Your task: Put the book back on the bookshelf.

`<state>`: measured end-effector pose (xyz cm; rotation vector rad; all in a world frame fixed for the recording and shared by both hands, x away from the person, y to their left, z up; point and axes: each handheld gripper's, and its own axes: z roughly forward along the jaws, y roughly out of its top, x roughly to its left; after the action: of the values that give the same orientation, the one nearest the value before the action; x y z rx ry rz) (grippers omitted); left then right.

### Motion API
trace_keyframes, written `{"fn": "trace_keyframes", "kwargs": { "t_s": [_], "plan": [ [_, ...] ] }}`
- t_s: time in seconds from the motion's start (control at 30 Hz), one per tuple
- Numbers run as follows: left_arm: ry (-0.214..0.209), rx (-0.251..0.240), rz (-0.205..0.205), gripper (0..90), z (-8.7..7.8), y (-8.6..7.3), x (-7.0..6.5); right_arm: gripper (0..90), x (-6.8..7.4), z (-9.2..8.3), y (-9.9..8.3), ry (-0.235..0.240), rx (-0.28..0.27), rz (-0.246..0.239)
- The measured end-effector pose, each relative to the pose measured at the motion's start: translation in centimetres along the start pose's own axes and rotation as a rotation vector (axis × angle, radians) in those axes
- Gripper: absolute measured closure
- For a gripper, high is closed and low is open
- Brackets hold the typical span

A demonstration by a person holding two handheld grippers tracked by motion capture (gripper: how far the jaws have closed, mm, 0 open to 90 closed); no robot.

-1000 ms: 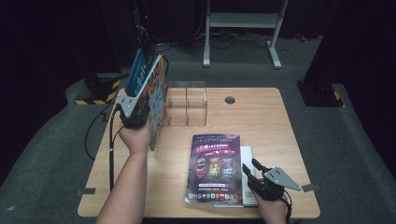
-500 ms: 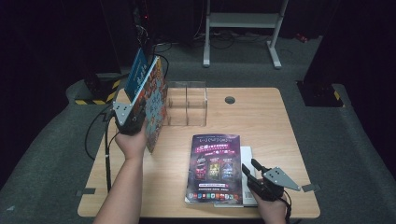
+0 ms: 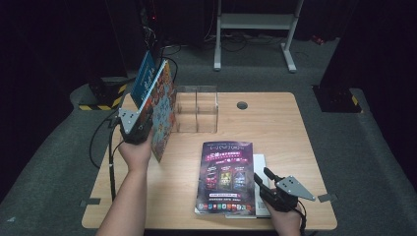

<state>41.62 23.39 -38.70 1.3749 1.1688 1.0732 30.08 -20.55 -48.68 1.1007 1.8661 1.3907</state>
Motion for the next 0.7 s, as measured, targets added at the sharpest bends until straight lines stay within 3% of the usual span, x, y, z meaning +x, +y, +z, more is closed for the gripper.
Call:
{"fn": "trace_keyframes", "kwargs": {
  "t_s": [0.3,0.43,0.7],
  "plan": [
    [-0.009,0.003,0.013,77.8,-0.1,0.1,0.1,54.8,0.1,0.1,0.0,0.002,0.001,-0.002],
    [-0.008,-0.017,0.022,75.8,-0.3,0.7,0.0,54.8,0.1,0.1,0.0,0.001,0.002,-0.001],
    [-0.007,-0.006,0.04,74.5,-0.3,1.5,0.1,54.7,0.1,0.1,0.0,0.003,0.001,-0.002]
  ]
}}
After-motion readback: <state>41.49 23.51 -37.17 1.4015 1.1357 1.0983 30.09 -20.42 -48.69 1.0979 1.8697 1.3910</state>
